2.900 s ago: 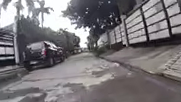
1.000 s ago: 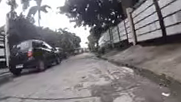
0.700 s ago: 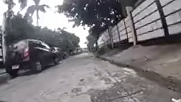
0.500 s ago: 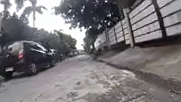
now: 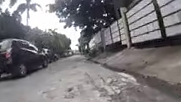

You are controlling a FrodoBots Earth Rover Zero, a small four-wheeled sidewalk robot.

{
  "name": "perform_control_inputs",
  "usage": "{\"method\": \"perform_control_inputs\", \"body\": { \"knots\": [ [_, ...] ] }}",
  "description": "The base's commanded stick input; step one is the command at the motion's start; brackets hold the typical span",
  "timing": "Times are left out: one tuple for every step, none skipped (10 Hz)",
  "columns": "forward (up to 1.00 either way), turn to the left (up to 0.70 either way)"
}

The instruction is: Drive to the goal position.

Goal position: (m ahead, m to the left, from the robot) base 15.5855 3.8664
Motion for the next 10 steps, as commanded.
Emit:
{"method": "perform_control_inputs", "body": {
  "knots": [
    [0.7,0.0],
    [0.7,0.0],
    [0.7,0.0],
    [0.7,0.0],
    [0.7,-0.35],
    [0.7,-0.35],
    [0.7,-0.35],
    [0.7,-0.35],
    [0.7,-0.3],
    [0.7,0.0]
  ]
}}
